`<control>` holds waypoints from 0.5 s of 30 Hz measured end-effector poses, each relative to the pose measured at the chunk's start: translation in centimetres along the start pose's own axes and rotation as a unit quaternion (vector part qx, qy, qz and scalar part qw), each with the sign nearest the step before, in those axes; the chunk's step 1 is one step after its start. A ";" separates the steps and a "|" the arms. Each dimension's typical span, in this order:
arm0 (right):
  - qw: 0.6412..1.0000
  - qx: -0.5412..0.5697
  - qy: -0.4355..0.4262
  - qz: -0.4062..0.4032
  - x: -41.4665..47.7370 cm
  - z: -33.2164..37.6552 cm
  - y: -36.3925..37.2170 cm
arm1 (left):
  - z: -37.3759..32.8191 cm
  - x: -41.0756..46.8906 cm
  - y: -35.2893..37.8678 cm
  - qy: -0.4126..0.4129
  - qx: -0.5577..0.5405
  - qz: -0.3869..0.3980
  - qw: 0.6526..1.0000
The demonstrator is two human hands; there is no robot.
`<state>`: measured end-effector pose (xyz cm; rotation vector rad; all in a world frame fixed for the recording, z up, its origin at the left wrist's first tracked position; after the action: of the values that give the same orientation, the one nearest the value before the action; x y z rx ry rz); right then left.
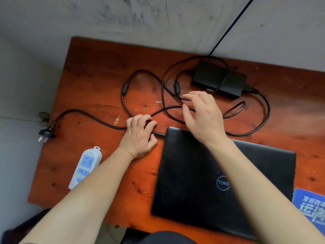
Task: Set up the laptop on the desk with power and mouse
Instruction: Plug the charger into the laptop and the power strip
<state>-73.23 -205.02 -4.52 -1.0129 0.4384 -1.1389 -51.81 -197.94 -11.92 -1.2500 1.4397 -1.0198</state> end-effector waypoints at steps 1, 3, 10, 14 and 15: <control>1.000 0.006 -0.002 0.007 0.0 0.2 0.5 | -0.1 0.1 -0.2 0.002 0.006 0.009 1.000; 1.000 0.023 -0.005 0.021 -0.3 1.0 1.3 | -0.5 -0.2 -0.9 0.003 0.022 0.016 1.000; 0.996 0.035 -0.034 0.070 -1.8 4.8 4.0 | 4.1 -3.5 -4.1 -0.118 -0.035 -0.078 0.989; 0.988 0.061 -0.061 0.127 -1.7 9.3 6.8 | 12.2 -4.6 -7.0 -0.248 0.054 -0.068 0.965; 0.985 0.070 -0.061 0.143 -1.8 10.4 7.7 | 14.1 -4.6 -7.5 -0.286 0.068 -0.065 0.953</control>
<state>-62.10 -198.38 -6.01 -0.8600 0.3862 -0.8326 -36.29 -194.47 -6.98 -1.4050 0.8352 -0.7382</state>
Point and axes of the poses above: each hand's wrist, its own x-axis towards the middle knuckle, its own y-axis out of the palm, z = x × y, the point moved 2 cm from there along x, towards the middle knuckle, and after that the axes turned 13 degrees about -y, right-handed, at the moved point
